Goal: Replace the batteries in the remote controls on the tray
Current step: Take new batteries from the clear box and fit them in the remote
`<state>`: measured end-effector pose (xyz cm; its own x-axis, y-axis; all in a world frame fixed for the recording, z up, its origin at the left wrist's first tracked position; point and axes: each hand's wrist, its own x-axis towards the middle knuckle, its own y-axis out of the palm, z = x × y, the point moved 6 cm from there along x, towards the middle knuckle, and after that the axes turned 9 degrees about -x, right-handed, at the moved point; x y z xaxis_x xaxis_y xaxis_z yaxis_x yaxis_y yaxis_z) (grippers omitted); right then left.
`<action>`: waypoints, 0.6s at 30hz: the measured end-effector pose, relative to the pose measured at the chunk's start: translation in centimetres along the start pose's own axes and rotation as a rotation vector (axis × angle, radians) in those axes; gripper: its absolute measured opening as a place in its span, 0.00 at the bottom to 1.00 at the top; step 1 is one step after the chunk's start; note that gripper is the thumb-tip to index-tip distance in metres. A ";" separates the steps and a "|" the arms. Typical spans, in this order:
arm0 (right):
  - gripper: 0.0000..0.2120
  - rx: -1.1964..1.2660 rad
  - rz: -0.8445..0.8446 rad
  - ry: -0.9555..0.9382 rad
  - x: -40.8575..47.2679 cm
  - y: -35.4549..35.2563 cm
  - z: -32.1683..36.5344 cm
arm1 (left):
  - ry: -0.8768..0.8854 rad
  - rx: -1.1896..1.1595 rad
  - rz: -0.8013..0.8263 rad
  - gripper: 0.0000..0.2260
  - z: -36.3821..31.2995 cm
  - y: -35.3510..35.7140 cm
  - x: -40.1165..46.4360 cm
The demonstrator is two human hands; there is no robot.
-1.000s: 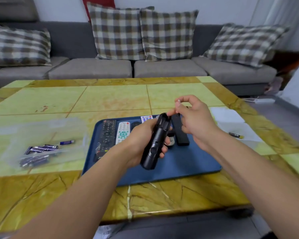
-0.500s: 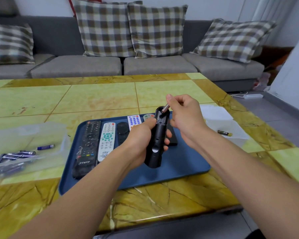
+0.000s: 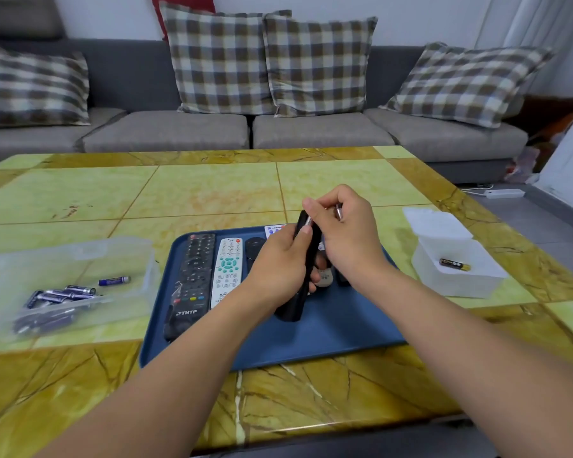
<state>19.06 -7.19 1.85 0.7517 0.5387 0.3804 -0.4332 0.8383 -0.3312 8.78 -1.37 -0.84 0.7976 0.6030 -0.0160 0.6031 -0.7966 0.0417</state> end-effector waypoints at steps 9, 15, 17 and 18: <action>0.11 -0.532 -0.049 -0.523 -1.6 0.6 2.0 | 0.069 0.012 -0.062 0.14 -0.5 -1.4 0.3; 0.12 -0.090 0.051 -0.034 0.2 -0.2 -0.3 | 0.079 0.132 0.037 0.10 -0.6 -2.1 1.0; 0.11 0.286 0.276 0.341 0.3 0.2 -1.8 | 0.051 0.082 0.122 0.11 -0.7 -1.5 0.9; 0.11 0.346 0.405 0.410 -0.1 0.4 -2.0 | 0.026 0.049 0.156 0.11 -0.6 -1.2 0.7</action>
<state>19.82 -7.04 -0.02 0.5950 0.7978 -0.0974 -0.8037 0.5924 -0.0569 8.67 0.04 -0.32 0.8815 0.4720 0.0131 0.4722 -0.8815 -0.0073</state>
